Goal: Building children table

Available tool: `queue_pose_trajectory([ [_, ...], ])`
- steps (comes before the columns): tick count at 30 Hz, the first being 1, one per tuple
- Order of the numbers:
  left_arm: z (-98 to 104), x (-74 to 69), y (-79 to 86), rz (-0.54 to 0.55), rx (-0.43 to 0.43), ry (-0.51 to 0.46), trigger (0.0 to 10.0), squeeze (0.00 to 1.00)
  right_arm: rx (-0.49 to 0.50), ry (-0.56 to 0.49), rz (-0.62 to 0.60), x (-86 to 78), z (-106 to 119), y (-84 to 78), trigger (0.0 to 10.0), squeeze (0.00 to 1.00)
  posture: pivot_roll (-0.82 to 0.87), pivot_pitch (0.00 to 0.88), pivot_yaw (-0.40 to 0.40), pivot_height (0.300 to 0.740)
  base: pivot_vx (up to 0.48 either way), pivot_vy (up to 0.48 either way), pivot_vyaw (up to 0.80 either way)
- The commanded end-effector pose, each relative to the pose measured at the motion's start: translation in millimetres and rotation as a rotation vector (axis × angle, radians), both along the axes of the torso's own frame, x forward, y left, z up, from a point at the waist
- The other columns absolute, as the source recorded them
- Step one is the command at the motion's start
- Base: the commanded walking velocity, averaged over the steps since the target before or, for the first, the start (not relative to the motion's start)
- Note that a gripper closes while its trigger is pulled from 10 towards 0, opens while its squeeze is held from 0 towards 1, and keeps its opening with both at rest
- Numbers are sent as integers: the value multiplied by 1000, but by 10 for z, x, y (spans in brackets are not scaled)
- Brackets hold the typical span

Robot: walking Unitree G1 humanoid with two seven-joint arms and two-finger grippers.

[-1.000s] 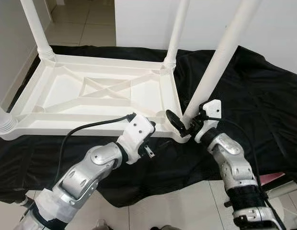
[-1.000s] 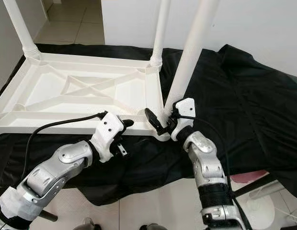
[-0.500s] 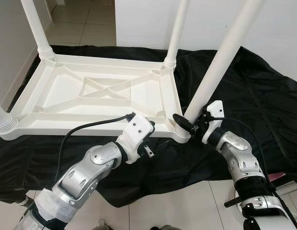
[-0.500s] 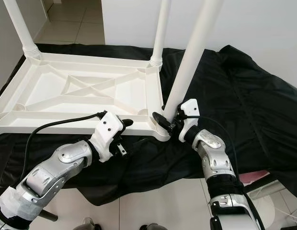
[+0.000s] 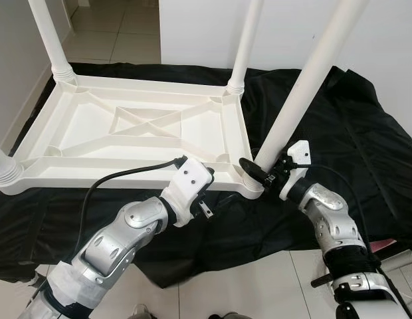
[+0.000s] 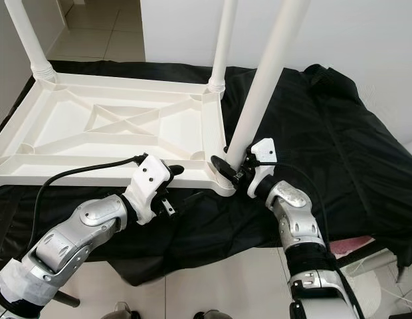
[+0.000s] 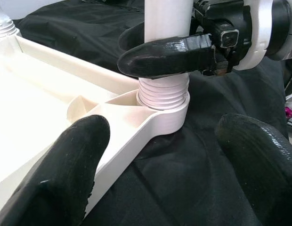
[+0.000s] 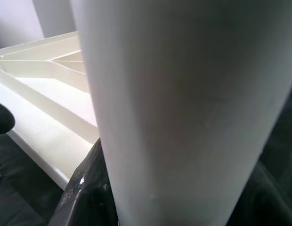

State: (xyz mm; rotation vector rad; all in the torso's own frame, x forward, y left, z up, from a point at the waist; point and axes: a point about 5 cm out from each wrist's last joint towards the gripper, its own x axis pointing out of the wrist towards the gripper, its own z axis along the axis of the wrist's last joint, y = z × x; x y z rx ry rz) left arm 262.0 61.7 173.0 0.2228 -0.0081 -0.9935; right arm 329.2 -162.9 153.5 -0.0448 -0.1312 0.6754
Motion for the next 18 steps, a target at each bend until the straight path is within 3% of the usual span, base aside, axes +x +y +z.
queue_pose_trajectory([
  [1, -31, -56, -29, -102, 26, 24, 10000, 0, 6, 30, -17, -14, -60, 19, 10000, 0, 6, 95, -72, 740, 0, 0, 0],
  [6, -34, -53, -27, -96, 23, 24, 10000, 0, -4, 72, -127, -52, -109, 103, 10000, 0, 1, 98, -78, 740, 0, 0, 0],
  [9, -34, -53, -27, -96, 23, 24, 10000, 0, -4, 72, -127, -52, -109, 103, 10000, 0, 1, 98, -78, 740, 0, 0, 0],
  [11, -37, -51, -19, -92, 24, 25, 10000, 0, 23, 97, -194, -86, -133, 136, 10000, 0, 2, 100, -80, 740, 0, 0, 0],
  [12, -42, -54, -5, -88, 25, 27, 10000, 0, 54, 117, -296, -140, -170, 162, 10000, 0, 6, 100, -80, 740, 0, 0, 0],
  [13, -42, -54, -5, -88, 25, 27, 10000, 0, 54, 117, -296, -140, -170, 162, 10000, 0, 6, 100, -80, 740, 0, 0, 0],
  [14, -45, -52, 9, -84, 27, 29, 10000, 0, 94, 134, -409, -197, -207, 178, 10000, 0, 5, 100, -78, 740, 0, 0, 0],
  [15, -45, -52, 9, -84, 27, 29, 10000, 0, 94, 134, -409, -197, -207, 178, 10000, 0, 5, 100, -78, 740, 0, 0, 0],
  [17, -43, -39, 27, -79, 31, 29, 10000, 0, 141, 148, -553, -287, -251, 236, 10000, 0, 8, 102, -77, 740, 0, 0, 0],
  [18, -43, -39, 27, -79, 31, 29, 10000, 0, 141, 148, -553, -287, -251, 236, 10000, 0, 8, 102, -77, 740, 0, 0, 0],
])
